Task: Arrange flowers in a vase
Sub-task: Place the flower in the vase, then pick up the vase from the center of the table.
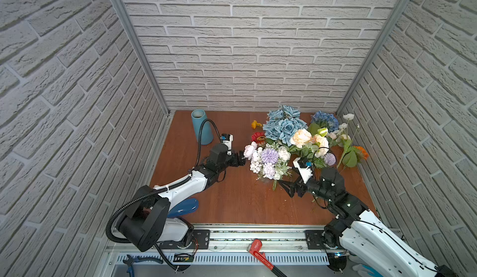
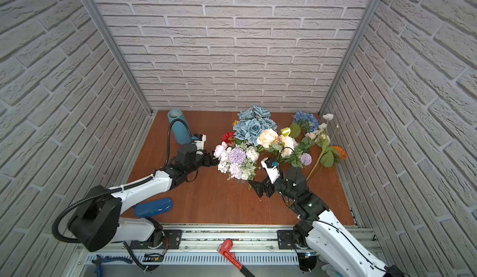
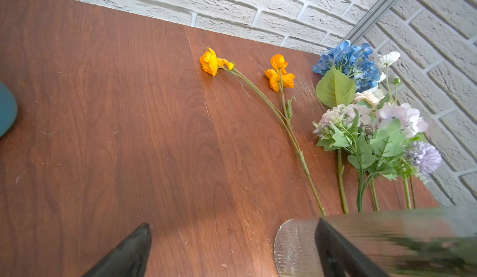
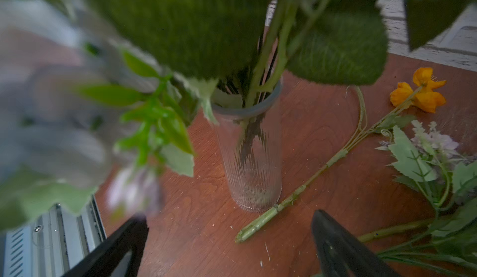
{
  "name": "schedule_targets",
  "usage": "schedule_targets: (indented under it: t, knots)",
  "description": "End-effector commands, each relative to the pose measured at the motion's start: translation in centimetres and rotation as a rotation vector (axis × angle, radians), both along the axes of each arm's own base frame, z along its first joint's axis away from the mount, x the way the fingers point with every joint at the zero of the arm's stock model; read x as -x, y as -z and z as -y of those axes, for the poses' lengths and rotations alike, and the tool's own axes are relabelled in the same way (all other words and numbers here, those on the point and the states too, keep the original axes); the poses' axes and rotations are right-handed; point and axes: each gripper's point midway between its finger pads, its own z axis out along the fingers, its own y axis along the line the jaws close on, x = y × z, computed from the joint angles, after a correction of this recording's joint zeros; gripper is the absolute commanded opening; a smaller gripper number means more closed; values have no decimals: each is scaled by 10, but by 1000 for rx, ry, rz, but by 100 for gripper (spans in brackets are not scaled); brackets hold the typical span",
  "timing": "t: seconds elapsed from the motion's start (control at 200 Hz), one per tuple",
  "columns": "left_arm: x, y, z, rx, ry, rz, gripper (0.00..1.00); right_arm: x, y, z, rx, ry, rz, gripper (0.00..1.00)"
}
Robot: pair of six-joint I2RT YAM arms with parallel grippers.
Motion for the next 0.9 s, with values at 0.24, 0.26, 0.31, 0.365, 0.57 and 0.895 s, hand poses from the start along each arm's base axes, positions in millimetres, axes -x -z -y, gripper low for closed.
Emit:
schedule_targets:
  t: [0.24, 0.26, 0.31, 0.365, 0.57, 0.895]
  knots:
    - [-13, -23, 9, 59, 2, 56, 98, -38, -31, -24, -65, 1, 325, 99]
    - [-13, -22, 9, 59, 3, 54, 98, -41, -30, -25, -68, 4, 331, 99]
    - [-13, -22, 9, 60, 3, 54, 98, -48, -31, -29, -78, 8, 348, 100]
    - [-12, -22, 8, 57, -2, 55, 98, -56, -32, -34, -92, 8, 365, 100]
    - [-8, -23, -1, 32, -20, 62, 98, -81, -32, -55, -164, -10, 406, 100]
    - [-3, -16, -8, 23, -29, 52, 98, -103, -31, -56, -262, 65, 470, 99]
